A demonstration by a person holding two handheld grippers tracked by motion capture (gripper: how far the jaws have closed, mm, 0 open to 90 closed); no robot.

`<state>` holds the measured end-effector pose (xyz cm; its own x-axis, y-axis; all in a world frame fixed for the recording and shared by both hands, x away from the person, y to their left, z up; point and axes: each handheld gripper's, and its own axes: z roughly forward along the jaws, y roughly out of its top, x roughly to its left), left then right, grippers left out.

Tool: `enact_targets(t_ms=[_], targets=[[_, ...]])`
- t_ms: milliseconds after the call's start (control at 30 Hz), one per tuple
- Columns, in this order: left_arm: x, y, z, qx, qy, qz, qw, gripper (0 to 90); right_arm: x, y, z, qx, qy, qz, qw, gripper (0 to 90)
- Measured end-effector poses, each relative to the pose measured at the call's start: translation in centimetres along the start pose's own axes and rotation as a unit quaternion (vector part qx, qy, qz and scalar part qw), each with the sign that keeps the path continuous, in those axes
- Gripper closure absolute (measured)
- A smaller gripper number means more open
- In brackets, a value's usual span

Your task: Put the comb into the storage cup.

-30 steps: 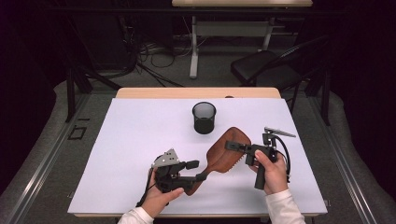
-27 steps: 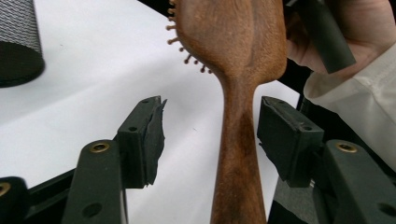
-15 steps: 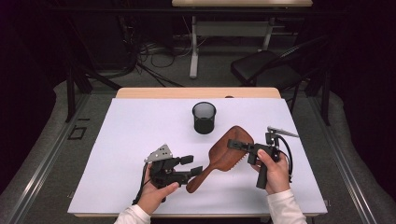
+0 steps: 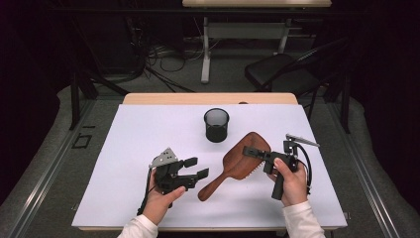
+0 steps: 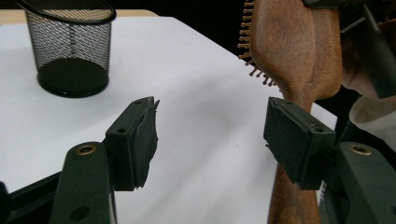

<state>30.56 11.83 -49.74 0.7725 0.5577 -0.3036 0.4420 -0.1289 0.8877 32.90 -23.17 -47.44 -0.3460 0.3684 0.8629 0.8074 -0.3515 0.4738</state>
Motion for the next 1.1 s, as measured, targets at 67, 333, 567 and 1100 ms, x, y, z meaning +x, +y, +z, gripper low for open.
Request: enact_targets(t_ms=[67,333,567,1100], targets=[[0.2,0.1,-0.1,0.001,0.002,0.003,1.0000,34.7,0.1,0.0,0.0,0.002,-0.002,-0.003,1.0000,50.1],[0.9,0.1,-0.7,0.008,0.057,0.006,0.9983,33.1,0.6,0.2,0.5,0.003,-0.003,-0.013,0.9999,50.1],[1.3,0.1,-0.8,0.011,0.065,0.020,0.9976,28.0,0.7,0.3,1.1,0.002,0.005,-0.007,1.0000,50.0],[1.8,0.3,-1.3,0.016,0.070,0.013,0.9974,15.8,1.7,0.5,1.6,0.008,0.002,-0.020,0.9998,49.8]])
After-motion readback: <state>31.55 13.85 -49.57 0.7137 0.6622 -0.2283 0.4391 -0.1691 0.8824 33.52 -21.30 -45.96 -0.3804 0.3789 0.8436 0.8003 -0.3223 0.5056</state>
